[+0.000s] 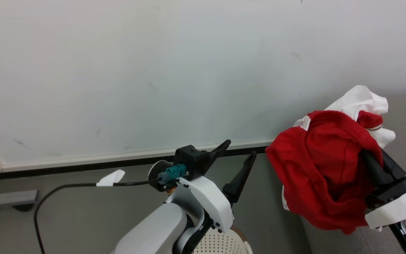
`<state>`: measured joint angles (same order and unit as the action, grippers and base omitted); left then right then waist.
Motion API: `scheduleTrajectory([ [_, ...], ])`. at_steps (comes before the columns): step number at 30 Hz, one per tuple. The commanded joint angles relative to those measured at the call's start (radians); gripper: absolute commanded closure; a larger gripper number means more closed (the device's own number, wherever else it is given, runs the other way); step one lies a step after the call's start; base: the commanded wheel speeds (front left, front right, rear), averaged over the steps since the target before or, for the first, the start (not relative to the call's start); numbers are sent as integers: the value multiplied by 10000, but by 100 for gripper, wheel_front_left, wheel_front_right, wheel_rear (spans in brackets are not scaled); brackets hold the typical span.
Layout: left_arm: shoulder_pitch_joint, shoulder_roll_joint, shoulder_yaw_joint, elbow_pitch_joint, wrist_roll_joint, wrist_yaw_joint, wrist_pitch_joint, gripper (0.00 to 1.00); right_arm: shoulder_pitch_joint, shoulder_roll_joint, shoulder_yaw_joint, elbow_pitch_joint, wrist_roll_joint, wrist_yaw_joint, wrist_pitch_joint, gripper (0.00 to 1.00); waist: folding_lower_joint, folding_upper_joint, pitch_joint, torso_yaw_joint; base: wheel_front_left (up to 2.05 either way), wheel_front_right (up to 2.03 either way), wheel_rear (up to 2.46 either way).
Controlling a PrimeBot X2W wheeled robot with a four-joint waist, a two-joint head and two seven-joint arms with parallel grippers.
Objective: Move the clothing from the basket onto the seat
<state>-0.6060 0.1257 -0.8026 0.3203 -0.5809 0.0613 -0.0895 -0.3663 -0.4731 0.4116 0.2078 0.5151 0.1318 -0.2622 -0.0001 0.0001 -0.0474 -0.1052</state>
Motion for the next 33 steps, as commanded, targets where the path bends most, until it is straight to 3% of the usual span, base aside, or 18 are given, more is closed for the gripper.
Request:
scheduleTrajectory([
  [1, -7, 0, -5, 18, 69, -31, -66, 0, 70, -60, -86, -94, -86, -22, -38, 100, 1, -1, 117, -435, 0, 0, 0],
  [21, -594, -178, -283, 529, 256, -167, -455, 0, 186, -428, -1351, -963, -173, -22, -38, 100, 1, -1, 916, -3638, 0, 0, 0],
  [25, -688, -197, -332, 704, 274, -175, -524, 0, 263, -398, -1597, -1093, -234, -22, -38, 100, 1, -1, 1033, -4047, 0, 0, 0],
  [33, -1019, -397, -550, 1082, 208, -370, -564, 0, 569, -337, -2257, -1458, -434, -22, -38, 100, 1, -1, 1233, -4177, 0, 0, 0],
])
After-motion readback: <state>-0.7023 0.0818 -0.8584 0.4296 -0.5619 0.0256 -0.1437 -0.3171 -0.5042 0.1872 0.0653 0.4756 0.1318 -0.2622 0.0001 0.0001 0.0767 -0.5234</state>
